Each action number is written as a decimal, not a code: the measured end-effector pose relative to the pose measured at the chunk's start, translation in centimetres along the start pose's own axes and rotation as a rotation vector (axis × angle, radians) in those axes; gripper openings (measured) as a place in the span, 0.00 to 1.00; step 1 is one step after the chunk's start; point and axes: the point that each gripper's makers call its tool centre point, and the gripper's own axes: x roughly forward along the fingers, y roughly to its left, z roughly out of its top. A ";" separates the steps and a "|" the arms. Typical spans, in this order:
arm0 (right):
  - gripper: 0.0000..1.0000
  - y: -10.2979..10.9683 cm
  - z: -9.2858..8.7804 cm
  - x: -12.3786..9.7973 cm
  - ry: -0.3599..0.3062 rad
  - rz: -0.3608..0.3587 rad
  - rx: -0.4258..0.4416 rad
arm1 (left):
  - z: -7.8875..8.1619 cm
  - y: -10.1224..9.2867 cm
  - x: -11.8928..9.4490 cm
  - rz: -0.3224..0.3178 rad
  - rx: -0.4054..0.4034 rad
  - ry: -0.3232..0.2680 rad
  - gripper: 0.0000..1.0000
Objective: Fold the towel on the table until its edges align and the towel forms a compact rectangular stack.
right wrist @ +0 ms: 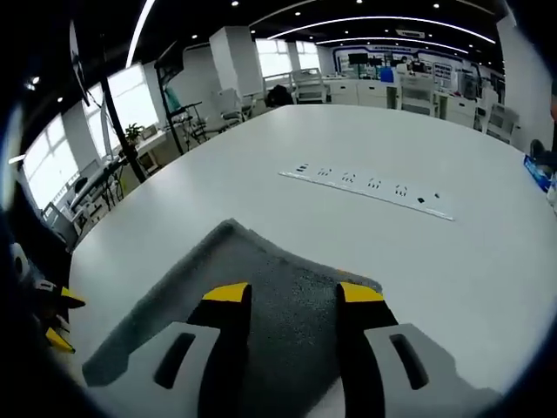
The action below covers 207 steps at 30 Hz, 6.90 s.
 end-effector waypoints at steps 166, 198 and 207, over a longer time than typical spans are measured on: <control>0.39 3.2 -12.6 -19.8 -0.087 -0.032 -0.172 | 1.2 -16.4 3.5 -0.337 0.660 0.095 0.52; 0.47 10.8 -18.1 -20.8 0.044 0.197 -0.343 | -5.3 -18.5 1.6 -0.405 0.991 0.175 0.62; 0.42 12.3 -20.2 -21.0 0.105 0.252 -0.413 | -6.3 -19.2 1.5 -0.444 1.032 0.186 0.50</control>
